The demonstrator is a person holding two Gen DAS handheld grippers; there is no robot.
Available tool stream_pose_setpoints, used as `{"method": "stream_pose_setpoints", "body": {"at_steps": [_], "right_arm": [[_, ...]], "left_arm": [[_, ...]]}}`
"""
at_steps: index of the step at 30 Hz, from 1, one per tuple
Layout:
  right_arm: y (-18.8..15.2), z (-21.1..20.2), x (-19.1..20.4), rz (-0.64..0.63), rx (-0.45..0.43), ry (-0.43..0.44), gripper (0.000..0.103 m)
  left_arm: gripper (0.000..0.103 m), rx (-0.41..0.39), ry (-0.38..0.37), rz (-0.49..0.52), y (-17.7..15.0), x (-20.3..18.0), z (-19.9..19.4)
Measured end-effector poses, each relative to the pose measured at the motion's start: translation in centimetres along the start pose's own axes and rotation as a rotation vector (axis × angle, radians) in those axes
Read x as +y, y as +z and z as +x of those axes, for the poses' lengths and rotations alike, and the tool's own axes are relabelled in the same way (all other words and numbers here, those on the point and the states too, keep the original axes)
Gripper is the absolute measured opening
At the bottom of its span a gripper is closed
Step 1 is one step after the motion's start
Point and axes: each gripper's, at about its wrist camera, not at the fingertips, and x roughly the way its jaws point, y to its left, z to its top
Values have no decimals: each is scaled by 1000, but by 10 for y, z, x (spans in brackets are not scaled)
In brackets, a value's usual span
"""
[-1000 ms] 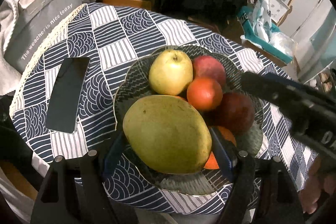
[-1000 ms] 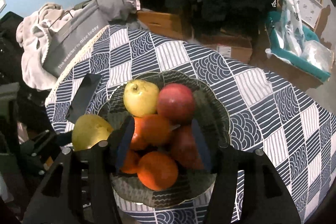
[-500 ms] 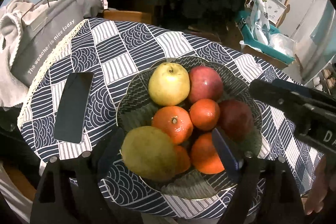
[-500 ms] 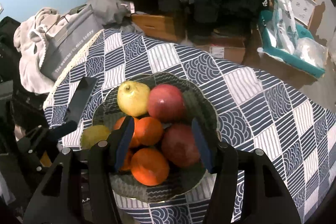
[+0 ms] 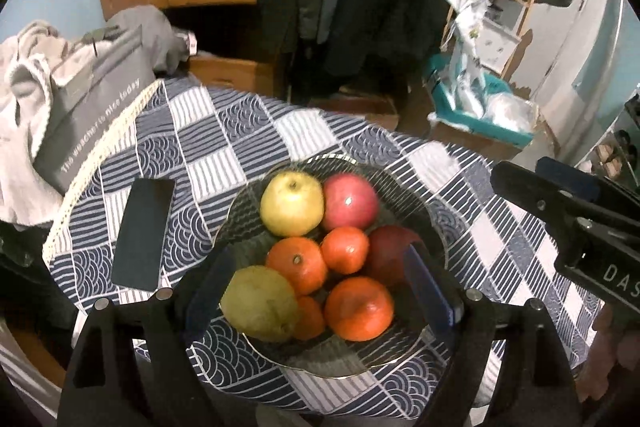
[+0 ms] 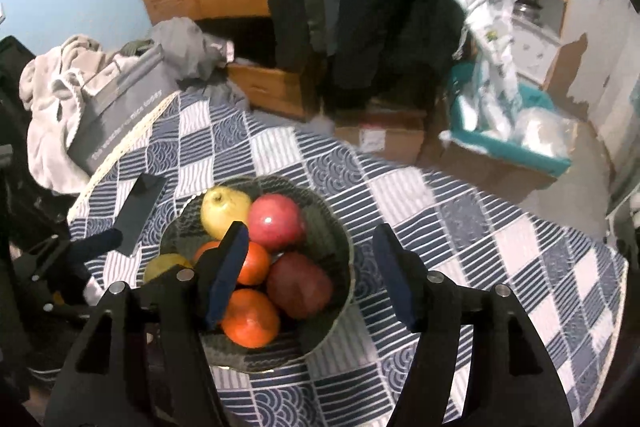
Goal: Organize fruits
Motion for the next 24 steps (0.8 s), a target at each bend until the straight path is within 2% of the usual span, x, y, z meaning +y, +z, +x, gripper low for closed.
{"method": "stream_pose_setpoints", "body": {"at_steps": [3,9,12,24], "right_arm": [[2,-17,-6,6,-45,-37,76],[5,-51,-23,27,-119,-86,77],[4,-69,-30,35,-162,-118,82],[-1,-127,-53,57,-291,-185,82]], "left_arm": [[87,-27,-1,12,4,-6,-10],[87,-80,-28,28,10,-21,-33],[87,-114,-30,46,12,-30,-45],[89,-225,-45,60,23,-49,-89]]}}
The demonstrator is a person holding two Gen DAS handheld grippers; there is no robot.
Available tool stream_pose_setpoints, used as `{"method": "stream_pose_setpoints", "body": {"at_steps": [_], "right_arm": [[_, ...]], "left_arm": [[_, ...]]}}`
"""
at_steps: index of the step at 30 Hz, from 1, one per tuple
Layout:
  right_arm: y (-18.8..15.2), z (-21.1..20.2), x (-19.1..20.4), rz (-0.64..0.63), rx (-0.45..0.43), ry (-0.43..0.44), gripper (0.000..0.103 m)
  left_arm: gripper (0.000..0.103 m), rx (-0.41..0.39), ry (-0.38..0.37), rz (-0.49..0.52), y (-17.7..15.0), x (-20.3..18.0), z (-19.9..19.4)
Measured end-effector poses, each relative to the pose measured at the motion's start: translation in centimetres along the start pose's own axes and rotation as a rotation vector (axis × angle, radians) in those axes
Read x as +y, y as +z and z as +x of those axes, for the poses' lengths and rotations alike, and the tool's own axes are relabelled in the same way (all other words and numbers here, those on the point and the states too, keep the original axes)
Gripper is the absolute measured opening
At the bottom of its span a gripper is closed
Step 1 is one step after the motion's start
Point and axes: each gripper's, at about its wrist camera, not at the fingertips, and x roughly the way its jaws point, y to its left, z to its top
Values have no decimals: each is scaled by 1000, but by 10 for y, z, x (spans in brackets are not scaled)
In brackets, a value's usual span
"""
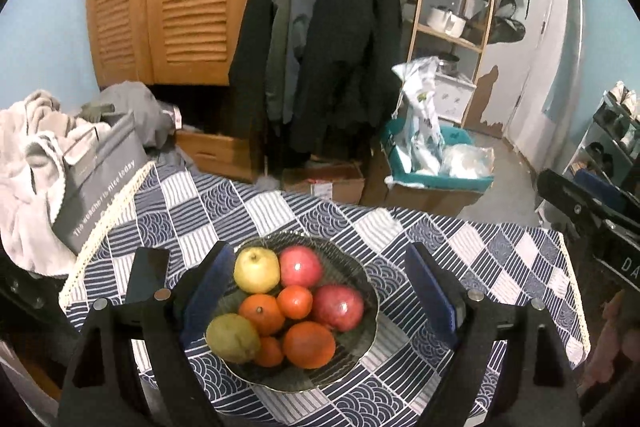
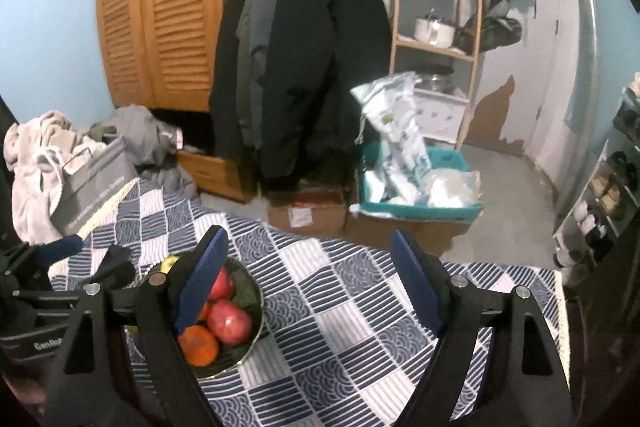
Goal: Organize fruits
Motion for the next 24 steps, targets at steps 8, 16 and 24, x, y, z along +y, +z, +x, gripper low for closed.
{"method": "stream_pose_setpoints", "body": {"at_steps": [8,16,24], "right_arm": [[2,-27,-16,0,-63,-43,83],[-2,-47,-29,-24,-115,-95,83],[-4,-61,-40,-31,-153,-121,83]], "left_arm": [[101,-111,24,13,12,-8,-31],[102,-159,25,29,19,-18,-48],[102,-197,48,46,22,-25,-60]]}}
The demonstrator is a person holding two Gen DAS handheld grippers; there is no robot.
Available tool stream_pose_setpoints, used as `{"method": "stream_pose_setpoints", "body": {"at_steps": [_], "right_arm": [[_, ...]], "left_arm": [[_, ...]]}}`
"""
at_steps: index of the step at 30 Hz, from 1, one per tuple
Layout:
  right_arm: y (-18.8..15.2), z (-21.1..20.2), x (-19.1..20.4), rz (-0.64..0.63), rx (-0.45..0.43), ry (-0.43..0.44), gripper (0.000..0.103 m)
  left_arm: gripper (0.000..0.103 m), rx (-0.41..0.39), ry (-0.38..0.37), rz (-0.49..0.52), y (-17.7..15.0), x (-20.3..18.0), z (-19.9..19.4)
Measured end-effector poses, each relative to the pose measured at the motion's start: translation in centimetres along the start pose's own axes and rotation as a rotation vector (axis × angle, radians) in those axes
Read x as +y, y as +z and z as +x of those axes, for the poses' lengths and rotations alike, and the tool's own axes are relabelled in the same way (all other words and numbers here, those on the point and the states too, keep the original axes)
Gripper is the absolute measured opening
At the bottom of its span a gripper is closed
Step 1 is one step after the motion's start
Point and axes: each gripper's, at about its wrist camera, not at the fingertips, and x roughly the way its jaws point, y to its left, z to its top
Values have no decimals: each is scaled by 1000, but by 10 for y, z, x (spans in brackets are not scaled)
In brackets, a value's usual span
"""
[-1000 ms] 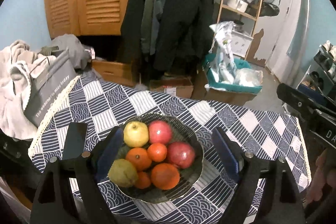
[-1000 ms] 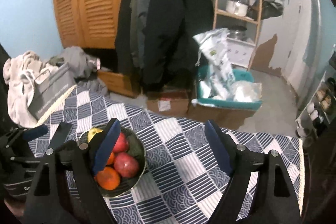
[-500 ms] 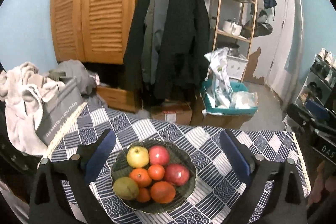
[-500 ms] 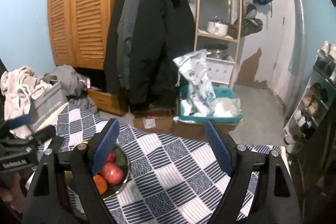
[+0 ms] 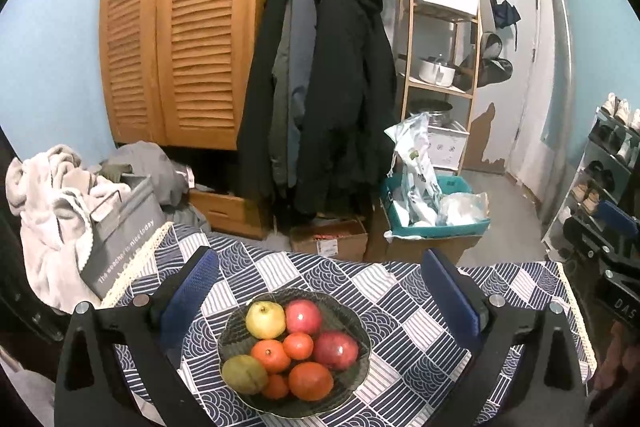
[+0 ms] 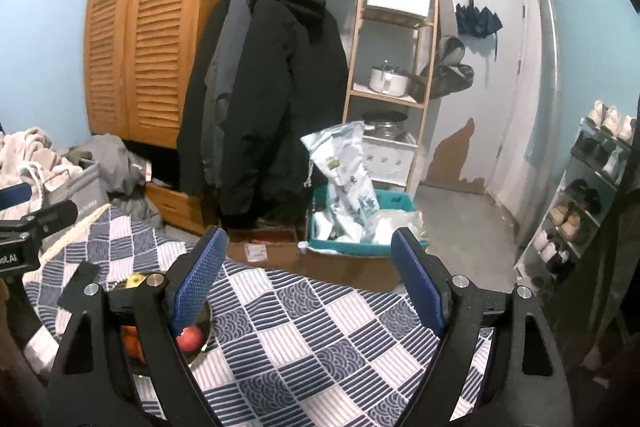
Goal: Organize fruits
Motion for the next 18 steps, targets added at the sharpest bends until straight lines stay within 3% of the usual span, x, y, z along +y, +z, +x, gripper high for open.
{"method": "stream_pose_setpoints", "body": {"at_steps": [18], "right_arm": [[-5,0,-18,31,8,-24,83]], "left_arm": [[102,-14,12,30,3,-16,-2]]}}
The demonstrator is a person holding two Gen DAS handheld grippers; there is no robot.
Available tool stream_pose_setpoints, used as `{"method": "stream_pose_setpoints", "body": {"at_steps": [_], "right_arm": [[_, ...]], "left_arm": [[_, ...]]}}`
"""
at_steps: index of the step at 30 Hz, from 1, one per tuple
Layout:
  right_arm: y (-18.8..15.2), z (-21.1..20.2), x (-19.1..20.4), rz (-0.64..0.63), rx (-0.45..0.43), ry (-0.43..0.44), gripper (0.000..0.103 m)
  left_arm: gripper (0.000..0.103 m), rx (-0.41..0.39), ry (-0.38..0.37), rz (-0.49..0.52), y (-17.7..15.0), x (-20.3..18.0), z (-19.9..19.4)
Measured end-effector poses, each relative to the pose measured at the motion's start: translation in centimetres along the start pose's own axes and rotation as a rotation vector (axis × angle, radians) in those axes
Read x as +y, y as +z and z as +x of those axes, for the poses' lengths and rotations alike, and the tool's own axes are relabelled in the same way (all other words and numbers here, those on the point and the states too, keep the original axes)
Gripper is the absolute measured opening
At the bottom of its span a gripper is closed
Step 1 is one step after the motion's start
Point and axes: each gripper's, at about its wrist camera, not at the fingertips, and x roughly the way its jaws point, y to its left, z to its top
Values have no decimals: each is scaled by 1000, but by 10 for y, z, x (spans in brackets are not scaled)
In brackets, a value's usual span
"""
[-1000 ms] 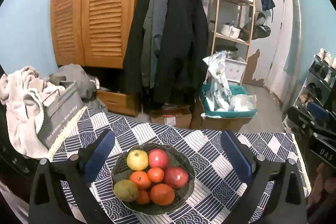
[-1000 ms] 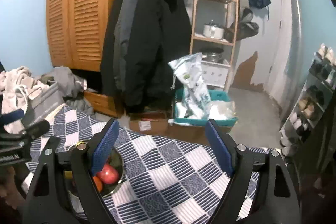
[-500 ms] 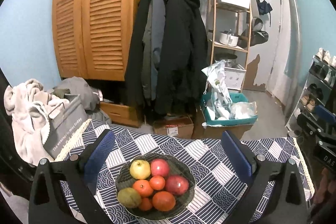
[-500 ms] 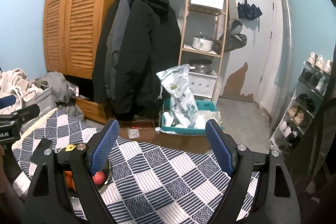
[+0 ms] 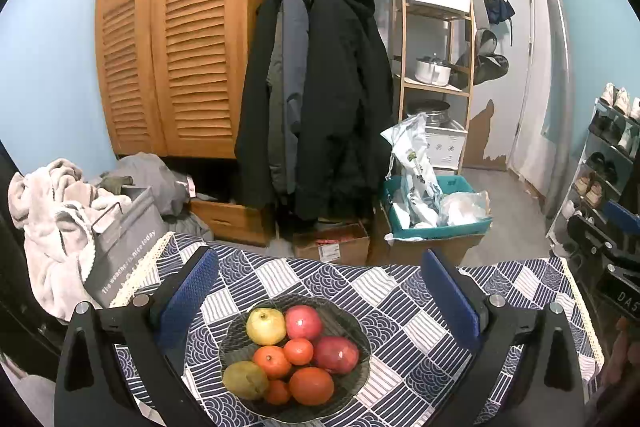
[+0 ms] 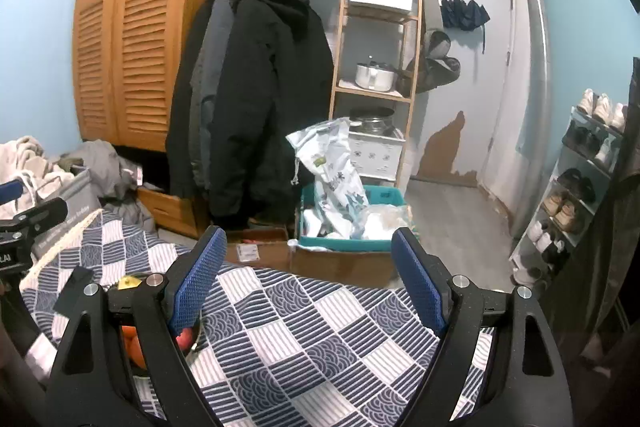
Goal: Organize fruits
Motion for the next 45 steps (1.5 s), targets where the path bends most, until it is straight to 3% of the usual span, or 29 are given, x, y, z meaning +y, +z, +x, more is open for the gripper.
{"method": "stream_pose_setpoints", "body": {"at_steps": [45], "right_arm": [[-1,0,-2,-4,0,0,83]], "left_arm": [[102,11,21,16,2,-9,-2]]}}
